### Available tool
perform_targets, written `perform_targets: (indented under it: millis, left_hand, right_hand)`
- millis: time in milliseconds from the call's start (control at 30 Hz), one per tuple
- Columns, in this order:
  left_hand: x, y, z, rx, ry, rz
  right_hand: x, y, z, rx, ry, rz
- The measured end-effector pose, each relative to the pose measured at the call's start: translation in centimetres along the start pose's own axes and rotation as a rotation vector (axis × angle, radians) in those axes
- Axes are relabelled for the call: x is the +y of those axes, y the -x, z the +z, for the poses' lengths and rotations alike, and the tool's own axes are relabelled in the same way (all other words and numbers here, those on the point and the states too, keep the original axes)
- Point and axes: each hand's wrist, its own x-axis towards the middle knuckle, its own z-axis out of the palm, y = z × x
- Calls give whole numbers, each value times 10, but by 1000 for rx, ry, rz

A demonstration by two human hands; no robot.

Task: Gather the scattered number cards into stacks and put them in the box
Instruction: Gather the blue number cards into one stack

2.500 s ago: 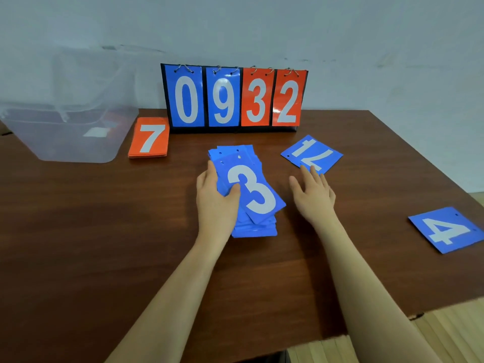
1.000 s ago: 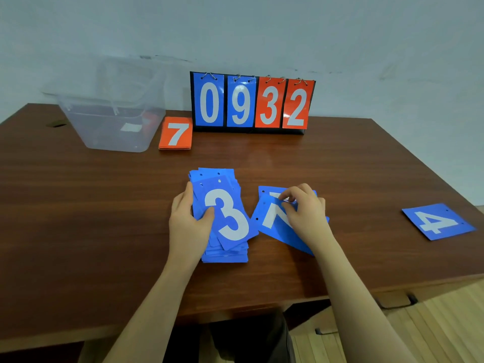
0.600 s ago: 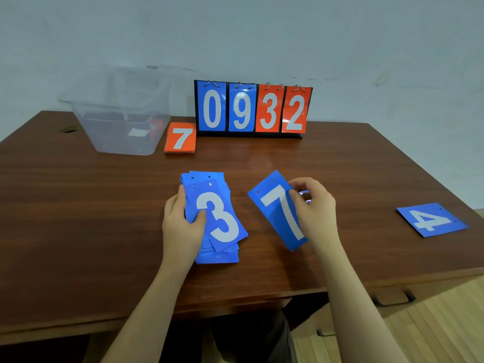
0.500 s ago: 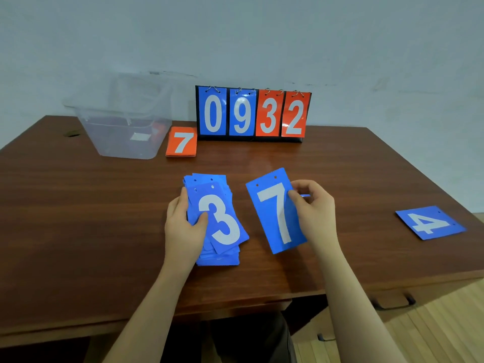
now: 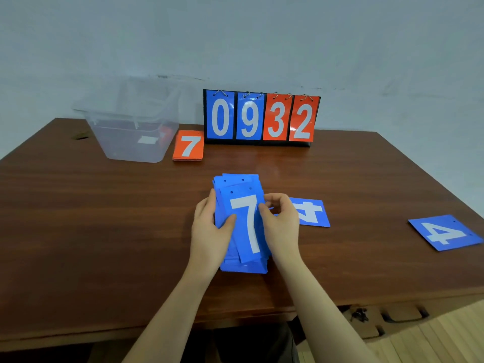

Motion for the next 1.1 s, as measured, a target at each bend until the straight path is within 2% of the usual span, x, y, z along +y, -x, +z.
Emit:
perform_targets:
  millis: [133,233,333,433,600,800,933,1100]
  left_hand:
    - [-5,-9,-3,18,-40,-5]
    - [-6,-19,-7,37,-52,-10]
    - [-7,-26,-4,47,-79,-35]
    - [-5,-29,0,43,-85,-55]
    - [-8,-27,-1,49,-89,-62]
    - [-6,-18,1,28,-84,-61]
    - [-2,-12,5,20,-104,-63]
    - [1,-6,5,14,-113,-51]
  right_hand:
    - [12,-20,-21,-41,157,-79]
    - [26,-42,-47,-104,497,-122]
    - [43,-60,-64,-252,797,-102]
    - [53,-66,-70,-346,956,-99]
    - [48,-58,-76,-329,1010,-155]
    - [37,-54,-76,-343,1030,-1]
    - [33,-44,-78,-335,881,84]
    - [27,-32,-82,-237,661,14]
